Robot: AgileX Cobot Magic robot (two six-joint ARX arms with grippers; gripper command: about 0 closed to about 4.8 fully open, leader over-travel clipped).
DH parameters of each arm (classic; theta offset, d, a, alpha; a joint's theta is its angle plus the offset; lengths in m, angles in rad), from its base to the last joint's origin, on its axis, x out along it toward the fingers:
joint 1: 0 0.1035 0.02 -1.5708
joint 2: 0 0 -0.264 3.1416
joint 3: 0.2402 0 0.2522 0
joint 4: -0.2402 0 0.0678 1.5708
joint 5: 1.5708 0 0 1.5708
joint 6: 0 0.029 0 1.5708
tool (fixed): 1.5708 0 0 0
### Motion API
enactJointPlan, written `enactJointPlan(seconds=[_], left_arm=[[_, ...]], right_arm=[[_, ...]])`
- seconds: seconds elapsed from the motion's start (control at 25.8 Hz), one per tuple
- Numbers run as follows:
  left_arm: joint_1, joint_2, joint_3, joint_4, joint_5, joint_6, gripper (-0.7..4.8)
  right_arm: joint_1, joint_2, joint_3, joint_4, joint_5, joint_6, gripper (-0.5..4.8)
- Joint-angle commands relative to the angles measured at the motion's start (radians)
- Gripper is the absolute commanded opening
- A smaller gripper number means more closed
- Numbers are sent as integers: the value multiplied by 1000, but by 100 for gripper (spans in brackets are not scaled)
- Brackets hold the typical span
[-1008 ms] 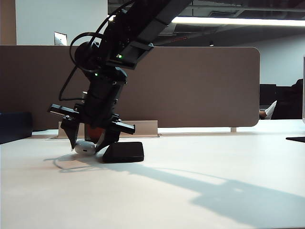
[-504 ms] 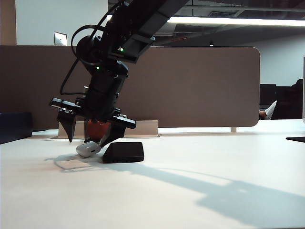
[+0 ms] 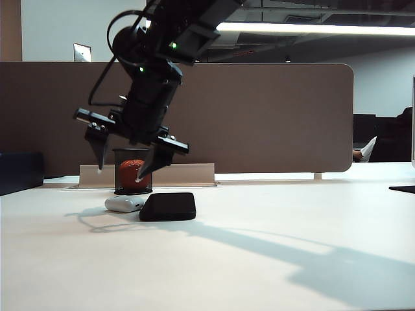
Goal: Find the wireless headphone case on the desktop and place it on the left side of the phone.
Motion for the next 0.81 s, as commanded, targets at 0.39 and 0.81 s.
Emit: enactJointPlan(seconds=[0.39, 0.81], left_arm=[[2, 1, 3, 5, 3, -4, -5], [2, 1, 2, 5, 1, -3, -5]], right_arm=[[-61, -146, 4, -71, 52, -166, 251], [-248, -408, 4, -231, 70, -370, 33]])
